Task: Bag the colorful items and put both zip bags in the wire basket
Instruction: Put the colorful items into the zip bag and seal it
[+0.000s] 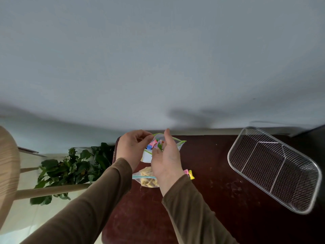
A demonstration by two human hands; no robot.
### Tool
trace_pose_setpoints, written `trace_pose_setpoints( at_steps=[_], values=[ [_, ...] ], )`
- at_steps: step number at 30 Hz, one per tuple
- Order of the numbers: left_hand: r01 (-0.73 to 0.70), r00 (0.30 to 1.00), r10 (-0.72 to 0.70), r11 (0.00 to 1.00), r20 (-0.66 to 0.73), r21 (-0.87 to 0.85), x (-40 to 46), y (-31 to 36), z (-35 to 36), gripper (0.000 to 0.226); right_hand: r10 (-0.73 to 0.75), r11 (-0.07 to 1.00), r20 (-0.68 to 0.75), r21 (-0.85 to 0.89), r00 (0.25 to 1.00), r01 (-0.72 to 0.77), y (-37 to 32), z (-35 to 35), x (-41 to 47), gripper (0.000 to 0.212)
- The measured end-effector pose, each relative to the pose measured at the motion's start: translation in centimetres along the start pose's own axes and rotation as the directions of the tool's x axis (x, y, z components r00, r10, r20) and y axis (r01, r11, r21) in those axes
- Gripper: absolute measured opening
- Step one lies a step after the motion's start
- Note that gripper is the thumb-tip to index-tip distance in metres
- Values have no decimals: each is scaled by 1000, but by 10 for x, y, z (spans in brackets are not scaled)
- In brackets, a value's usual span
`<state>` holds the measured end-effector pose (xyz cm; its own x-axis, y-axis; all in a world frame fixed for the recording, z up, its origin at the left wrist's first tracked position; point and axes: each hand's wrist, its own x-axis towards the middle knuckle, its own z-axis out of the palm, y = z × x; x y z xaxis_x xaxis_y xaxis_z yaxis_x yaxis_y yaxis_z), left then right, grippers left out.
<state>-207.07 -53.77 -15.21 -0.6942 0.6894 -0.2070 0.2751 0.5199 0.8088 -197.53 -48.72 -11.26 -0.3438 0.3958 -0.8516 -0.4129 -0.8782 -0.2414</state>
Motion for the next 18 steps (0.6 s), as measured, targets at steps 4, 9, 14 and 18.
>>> trace_pose_setpoints(
  at_steps=[4, 9, 14, 18],
  values=[
    [7, 1000, -9, 998, -25, -66, -10, -1, -1, 5, -52, 996, 66, 78, 996, 47, -5, -5, -1, 65],
    [-147, 984, 148, 989, -98, 17, -25, 1, -2, 19, -89, 996, 103, 27, 991, 87, -13, -25, -12, 59],
    [-256, 960, 256, 967, -114, 16, -70, 8, 5, 14, -443, 836, 82, -321, 893, 445, -37, -103, -13, 21],
    [-175, 983, 172, 983, -59, -60, -108, -4, 30, 10, -642, 432, 144, -743, 753, 510, -49, -169, 22, 25]
  ],
)
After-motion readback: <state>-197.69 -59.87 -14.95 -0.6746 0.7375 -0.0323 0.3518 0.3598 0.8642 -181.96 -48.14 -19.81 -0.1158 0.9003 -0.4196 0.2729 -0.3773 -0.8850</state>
